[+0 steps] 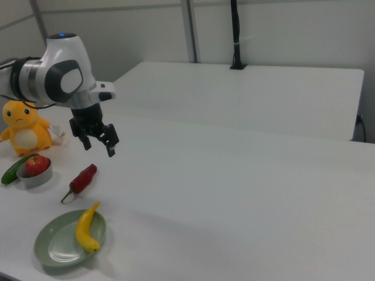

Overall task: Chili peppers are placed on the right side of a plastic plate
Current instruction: 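Move the open gripper from above the plate toward the red chili pepper, then lower the gripper and close it around the red chili pepper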

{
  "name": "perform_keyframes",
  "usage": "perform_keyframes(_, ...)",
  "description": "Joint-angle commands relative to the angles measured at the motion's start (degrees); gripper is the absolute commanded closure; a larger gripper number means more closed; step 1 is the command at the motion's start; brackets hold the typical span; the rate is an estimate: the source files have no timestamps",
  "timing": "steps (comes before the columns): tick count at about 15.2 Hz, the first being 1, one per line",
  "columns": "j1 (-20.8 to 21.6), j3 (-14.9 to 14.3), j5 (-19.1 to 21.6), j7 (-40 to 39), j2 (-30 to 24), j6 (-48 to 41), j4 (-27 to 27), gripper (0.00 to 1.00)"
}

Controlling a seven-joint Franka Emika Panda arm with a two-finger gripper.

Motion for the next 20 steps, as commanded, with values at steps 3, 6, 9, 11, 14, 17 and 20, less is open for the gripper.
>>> perform_keyframes(3, 2.5, 3.2, 0.5, 4.5, 3.1, 4.1, -0.9, 0.0)
perform_keyframes(6, 4.6, 3.3, -0.3, 9.0, 5.8, 6.6, -0.5, 0.0)
perform_keyframes(9, 6.0, 3.3, -1.2, 10.5, 8.7, 7.8, 0.1, 0.0)
perform_keyframes(11, 6.6, 3.6, -2.8, 13.7, 11.1, 9.4, 1.2, 0.0)
perform_keyframes(14, 8.7, 3.7, -6.4, 18.2, 12.6, 10.8, 1.4, 0.0)
perform_keyframes(17, 10.1, 3.7, -7.6, 19.6, 14.5, 11.3, 1.5, 0.0)
perform_keyframes(20, 10.2, 3.7, -9.2, 20.5, 15.6, 11.4, 1.5, 0.0)
